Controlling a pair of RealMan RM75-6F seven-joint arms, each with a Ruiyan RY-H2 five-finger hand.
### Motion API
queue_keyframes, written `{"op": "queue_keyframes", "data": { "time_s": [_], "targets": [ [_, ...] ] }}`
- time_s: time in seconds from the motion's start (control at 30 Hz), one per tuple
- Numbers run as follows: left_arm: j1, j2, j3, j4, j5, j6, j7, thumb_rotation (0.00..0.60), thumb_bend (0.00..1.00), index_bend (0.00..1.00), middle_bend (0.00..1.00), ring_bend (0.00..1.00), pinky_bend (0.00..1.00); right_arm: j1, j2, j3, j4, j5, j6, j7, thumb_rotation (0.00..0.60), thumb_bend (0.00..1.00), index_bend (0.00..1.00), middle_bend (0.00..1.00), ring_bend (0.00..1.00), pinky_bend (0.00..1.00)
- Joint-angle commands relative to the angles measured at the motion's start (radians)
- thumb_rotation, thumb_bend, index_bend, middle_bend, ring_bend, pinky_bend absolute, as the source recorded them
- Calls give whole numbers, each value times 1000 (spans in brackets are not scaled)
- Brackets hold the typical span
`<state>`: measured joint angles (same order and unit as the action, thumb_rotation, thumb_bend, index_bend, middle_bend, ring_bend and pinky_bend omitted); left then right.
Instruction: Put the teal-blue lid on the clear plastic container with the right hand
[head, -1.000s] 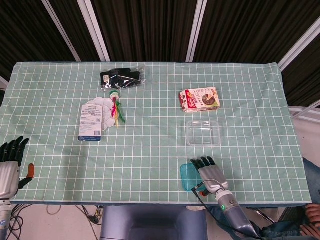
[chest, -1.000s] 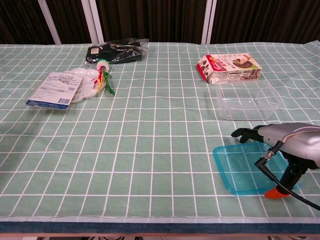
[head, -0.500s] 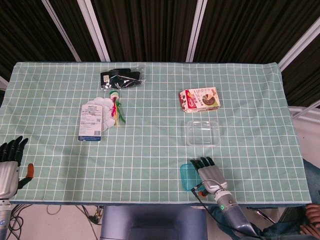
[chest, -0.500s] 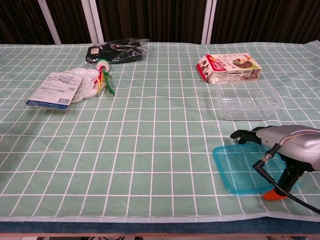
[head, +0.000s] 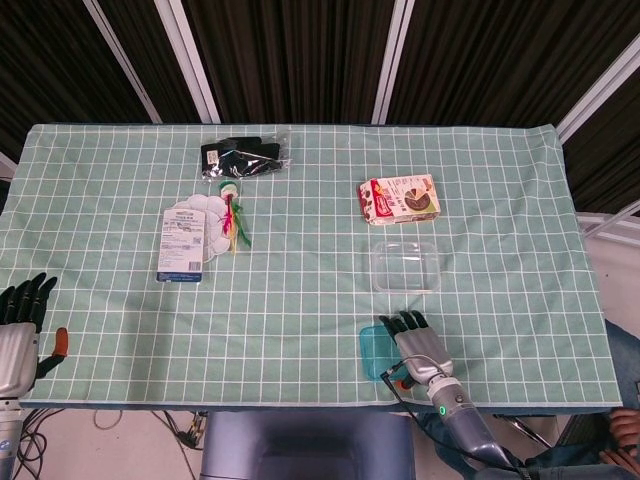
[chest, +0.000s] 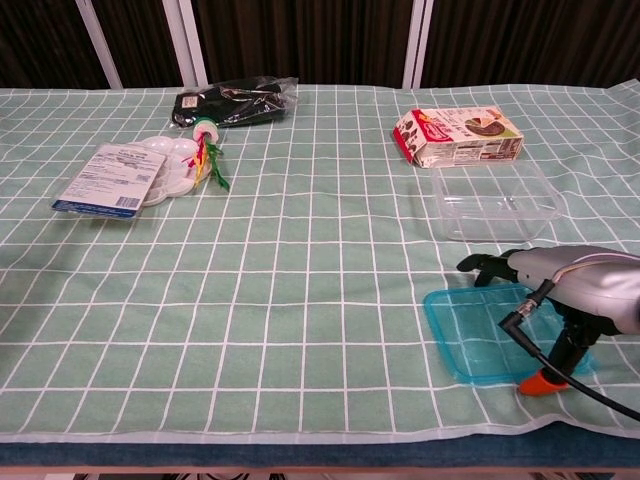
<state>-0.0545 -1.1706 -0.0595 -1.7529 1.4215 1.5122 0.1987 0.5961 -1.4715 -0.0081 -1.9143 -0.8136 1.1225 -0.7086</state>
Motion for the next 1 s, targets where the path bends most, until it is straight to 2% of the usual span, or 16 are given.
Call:
{"op": "queue_keyframes", "data": {
  "time_s": [0.03,0.73,1.0],
  "targets": [
    [0,1,0,-1,-1,-1,-1,600,539,24,0,0,0,0,1,-1,1,-3,-2,6,600,174,0,354,34,0],
    [0,4,0,-5,-7,-4,-5,600,539,26,0,0,0,-21,34,-13,-29,-106,37,55,600,188,0,366,41,0],
    [0,4,1,-6,-7,-6,-4,600,539,26,0,0,0,-50,115,-14,-111,-172,92,81,600,188,0,366,41,0]
  ]
}}
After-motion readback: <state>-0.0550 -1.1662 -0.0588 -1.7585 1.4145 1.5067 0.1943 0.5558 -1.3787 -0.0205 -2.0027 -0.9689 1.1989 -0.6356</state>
